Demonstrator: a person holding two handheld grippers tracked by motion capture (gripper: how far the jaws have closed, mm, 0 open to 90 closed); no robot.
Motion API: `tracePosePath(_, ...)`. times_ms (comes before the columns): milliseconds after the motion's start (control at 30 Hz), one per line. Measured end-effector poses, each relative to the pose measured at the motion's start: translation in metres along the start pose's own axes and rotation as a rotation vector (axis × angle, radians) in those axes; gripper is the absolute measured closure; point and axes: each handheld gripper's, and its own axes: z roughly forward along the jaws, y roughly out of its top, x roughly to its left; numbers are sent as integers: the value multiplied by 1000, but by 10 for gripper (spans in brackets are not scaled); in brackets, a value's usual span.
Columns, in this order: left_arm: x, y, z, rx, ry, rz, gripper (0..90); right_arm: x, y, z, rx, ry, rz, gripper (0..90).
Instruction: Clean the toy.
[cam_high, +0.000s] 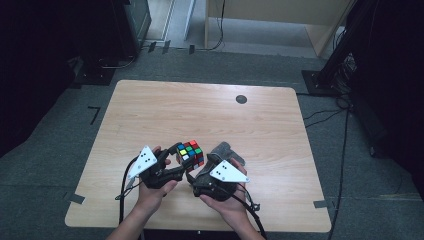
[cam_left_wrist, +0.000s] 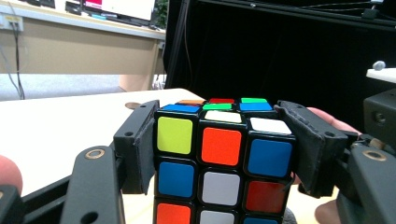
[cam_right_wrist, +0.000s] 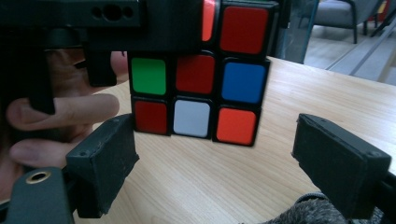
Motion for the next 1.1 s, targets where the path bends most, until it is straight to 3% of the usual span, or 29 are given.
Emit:
tracePosePath(167,-8,-2,4,9,-13,11,340,5,-1,2,-14,3,-7,158)
tracePosePath(367,-9,-2,5,3,-31,-8,339,7,-1,1,-39,-29,-1,314)
tracePosePath(533,-6,-2,6,12,-56,-36,336,6,-2,-2,-49,-55,-13,340)
tracePosePath(667,-4,0,5,16,-82,-45,306,4,-1,-4,-46,-41,-21,341)
tracePosePath(933,8,8,-3,-7,-90,-36,237,-14,-1,-9,-21,-44,-4,342)
tracePosePath(1033,21,9,-7,-16,-145,-79,226,-26,1,-12,-7,-33,7,341)
tracePosePath(1100,26,8,-8,-11,-144,-60,222,-34,4,-14,10,-33,11,341)
